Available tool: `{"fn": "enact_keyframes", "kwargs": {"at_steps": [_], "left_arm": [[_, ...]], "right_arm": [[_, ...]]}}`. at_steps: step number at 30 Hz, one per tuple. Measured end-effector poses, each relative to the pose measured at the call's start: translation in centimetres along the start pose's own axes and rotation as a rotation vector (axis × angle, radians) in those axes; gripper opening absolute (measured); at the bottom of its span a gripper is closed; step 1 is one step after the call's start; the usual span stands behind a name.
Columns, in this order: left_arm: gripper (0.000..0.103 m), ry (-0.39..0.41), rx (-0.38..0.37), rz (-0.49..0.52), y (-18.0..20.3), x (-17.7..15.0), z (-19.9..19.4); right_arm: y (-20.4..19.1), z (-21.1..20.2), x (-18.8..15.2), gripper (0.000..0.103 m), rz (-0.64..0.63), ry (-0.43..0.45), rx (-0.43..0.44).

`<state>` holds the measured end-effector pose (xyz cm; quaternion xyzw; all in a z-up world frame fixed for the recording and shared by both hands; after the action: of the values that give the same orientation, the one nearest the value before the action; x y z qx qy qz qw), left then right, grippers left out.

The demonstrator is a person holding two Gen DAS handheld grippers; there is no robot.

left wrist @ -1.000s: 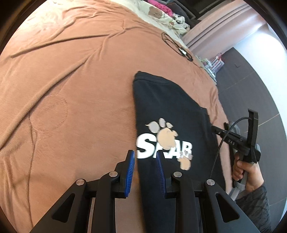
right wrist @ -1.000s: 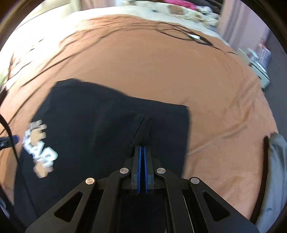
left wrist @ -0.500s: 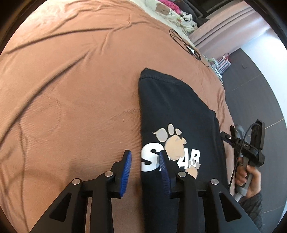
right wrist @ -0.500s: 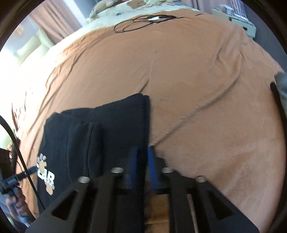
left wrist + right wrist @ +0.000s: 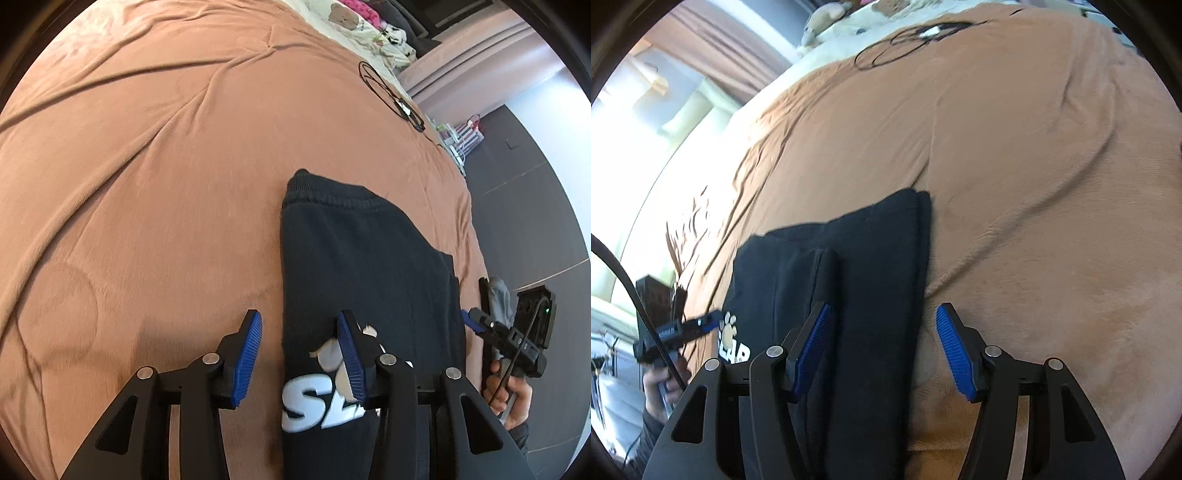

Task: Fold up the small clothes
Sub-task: 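Release the flap with the right gripper while the left gripper grasps the shirt edge, then grasp the folded shirt's edge with both grippers and lift it off the bed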

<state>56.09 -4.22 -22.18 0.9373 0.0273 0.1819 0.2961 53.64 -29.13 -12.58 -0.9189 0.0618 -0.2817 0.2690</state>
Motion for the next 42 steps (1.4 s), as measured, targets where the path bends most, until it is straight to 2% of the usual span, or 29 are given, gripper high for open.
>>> {"fn": "enact_keyframes", "kwargs": {"at_steps": [5,11,14,18,24,27,29,31,42], "left_arm": [[0.045,-0.009,-0.046,-0.021,-0.5,1.3,0.6],[0.038,-0.033,-0.132,-0.052,-1.1,2.9,2.0],[0.034,-0.043,-0.152,-0.06,-1.1,3.5,2.6],[0.031,-0.05,-0.165,-0.07,-1.2,4.2,3.1],[0.03,-0.053,-0.159,-0.061,-0.3,5.0,3.8],[0.03,-0.053,-0.151,-0.063,-0.1,5.1,4.1],[0.023,-0.047,-0.132,-0.052,-0.1,5.1,4.1],[0.008,-0.039,-0.118,-0.044,0.0,5.0,3.7],[0.006,0.086,-0.137,0.032,3.1,4.1,-2.3]], "right_arm": [[1.5,1.4,1.5,0.058,-0.007,-0.059,0.09],[3.1,2.4,3.4,0.058,-0.018,-0.128,0.264],[3.9,3.2,4.0,0.058,-0.032,-0.159,0.306],[4.8,3.9,5.4,0.047,-0.03,-0.178,0.342],[5.2,4.9,6.5,0.04,-0.048,-0.19,0.349],[5.1,4.8,6.0,0.03,-0.063,-0.193,0.329],[5.0,4.5,5.8,0.022,-0.078,-0.19,0.3],[5.0,3.6,5.6,0.015,-0.087,-0.18,0.27],[-0.4,-2.8,3.5,0.012,-0.221,-0.056,0.155]]}}
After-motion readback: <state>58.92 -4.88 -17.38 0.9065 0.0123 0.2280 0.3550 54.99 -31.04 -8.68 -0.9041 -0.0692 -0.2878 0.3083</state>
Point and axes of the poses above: each gripper's, at about its wrist camera, not at the fingertips, and z roughly the way its jaws point, y to its right, x to its top, the point moved 3 cm from there along z, roughly the way its jaws point, and after that the axes turned 1 degree about z, right-handed, at the moved point
